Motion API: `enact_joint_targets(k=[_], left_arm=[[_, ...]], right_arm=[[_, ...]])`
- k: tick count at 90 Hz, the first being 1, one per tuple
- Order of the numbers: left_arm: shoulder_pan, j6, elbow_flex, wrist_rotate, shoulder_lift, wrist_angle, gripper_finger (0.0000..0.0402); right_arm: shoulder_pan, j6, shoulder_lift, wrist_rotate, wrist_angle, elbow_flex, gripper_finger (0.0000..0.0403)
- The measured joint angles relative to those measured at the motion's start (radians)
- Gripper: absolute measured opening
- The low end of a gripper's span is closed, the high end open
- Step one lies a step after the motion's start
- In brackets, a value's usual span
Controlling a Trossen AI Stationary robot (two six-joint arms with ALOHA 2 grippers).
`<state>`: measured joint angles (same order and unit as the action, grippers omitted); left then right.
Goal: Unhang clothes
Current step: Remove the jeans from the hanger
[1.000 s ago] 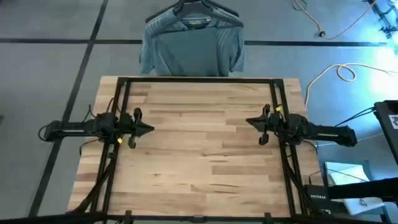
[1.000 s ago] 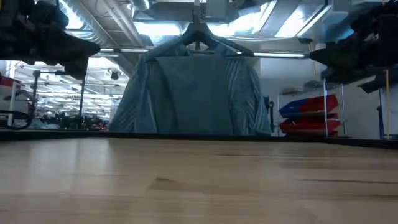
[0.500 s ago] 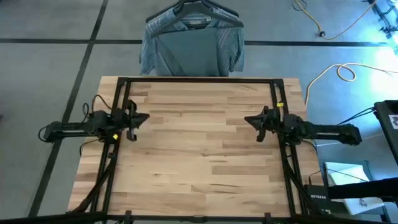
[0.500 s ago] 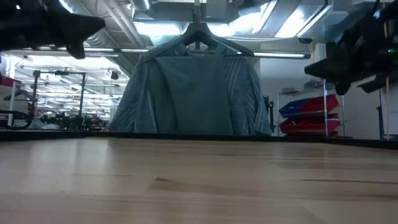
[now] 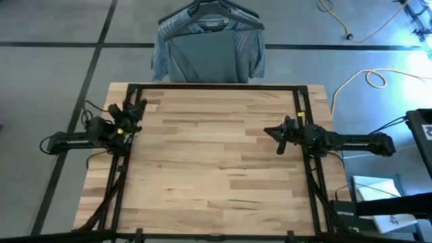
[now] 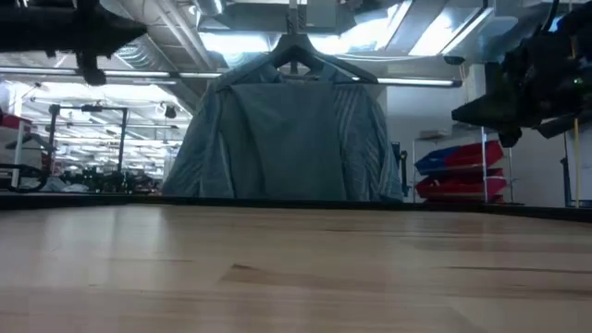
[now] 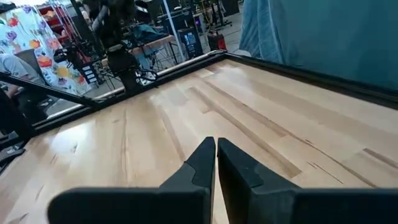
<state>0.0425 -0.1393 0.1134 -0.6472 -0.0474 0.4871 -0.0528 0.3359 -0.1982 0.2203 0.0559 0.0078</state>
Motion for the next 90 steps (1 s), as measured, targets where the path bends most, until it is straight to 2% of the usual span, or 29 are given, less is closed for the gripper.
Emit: enact_joint_targets(k=[16,26,35,44,55,74,82,90], left_arm=[[0.013,0.047,0.154,0.016,-0.175,0.024,0.0000],[0.034,0.055,0.247,0.018,-0.324,0.016,0.0000],[0.086,0.100,0.335,-0.033,-0.474,0.022,0.0002],[0.168,0.142,0.426,-0.022,-0.637,0.015,0.0018],[0.290,0.133,0.578,0.132,-0.805,-0.028,0.0052],[0.501,0.177,0.939,0.311,-1.057,-0.336,0.0115],[0.572,0.248,1.054,0.390,-1.155,-0.382,0.0143],[0.636,0.300,1.153,0.444,-1.254,-0.397,0.0178]], right_arm=[[0.000,0.002,0.000,-0.002,0.016,0.000,0.0001],[0.000,0.145,0.000,-0.041,0.125,0.000,0.0001],[0.000,0.160,-0.002,-0.016,0.189,0.000,0.0001],[0.000,0.194,-0.002,-0.002,0.257,0.000,0.0001],[0.000,0.238,-0.002,0.026,0.305,0.001,0.0001],[0.000,0.304,-0.004,0.024,0.282,0.070,0.0004],[0.000,0.279,-0.005,0.027,0.281,0.101,0.0024],[0.000,0.246,-0.005,0.057,0.285,0.138,0.0062]])
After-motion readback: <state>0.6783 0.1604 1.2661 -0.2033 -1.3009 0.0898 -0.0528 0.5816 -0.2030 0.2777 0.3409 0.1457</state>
